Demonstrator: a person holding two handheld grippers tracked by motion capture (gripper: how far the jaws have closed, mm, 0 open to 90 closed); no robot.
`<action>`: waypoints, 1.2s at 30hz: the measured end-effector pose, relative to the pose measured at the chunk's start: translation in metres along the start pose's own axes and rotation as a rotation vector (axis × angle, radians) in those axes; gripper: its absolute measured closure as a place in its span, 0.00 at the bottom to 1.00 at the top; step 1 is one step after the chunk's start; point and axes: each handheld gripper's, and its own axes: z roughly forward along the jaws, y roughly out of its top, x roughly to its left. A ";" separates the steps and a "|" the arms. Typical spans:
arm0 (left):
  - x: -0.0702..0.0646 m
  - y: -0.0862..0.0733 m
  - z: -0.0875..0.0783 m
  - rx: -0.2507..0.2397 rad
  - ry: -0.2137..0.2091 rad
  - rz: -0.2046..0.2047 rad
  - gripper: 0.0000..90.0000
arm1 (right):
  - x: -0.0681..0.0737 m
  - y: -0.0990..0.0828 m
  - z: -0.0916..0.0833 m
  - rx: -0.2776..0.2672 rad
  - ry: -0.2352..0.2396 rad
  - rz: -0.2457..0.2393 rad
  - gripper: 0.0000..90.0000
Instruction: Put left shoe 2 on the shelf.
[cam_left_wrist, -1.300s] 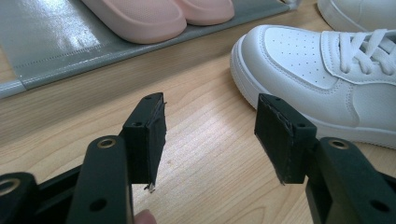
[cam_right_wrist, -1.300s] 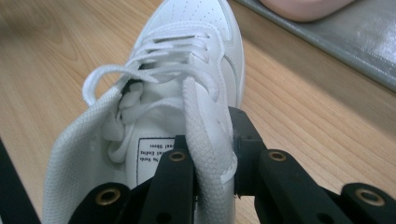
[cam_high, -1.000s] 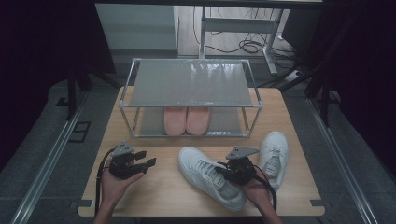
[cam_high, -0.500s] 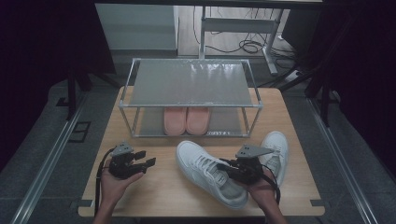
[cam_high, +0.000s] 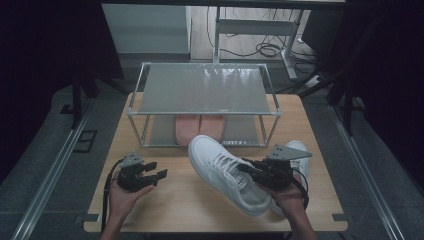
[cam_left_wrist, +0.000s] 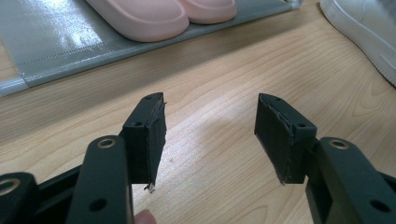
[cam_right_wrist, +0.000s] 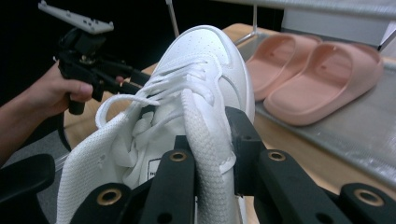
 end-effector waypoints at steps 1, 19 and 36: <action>0.000 0.000 0.000 0.000 0.000 0.000 0.49 | 0.000 0.002 -0.001 -0.004 0.001 -0.002 0.90; 0.000 0.000 0.001 0.005 -0.004 0.007 0.49 | -0.004 0.059 -0.005 -0.075 0.002 -0.025 0.90; -0.001 -0.001 0.004 0.012 -0.013 0.007 0.49 | -0.025 0.113 0.015 -0.110 -0.031 0.009 0.90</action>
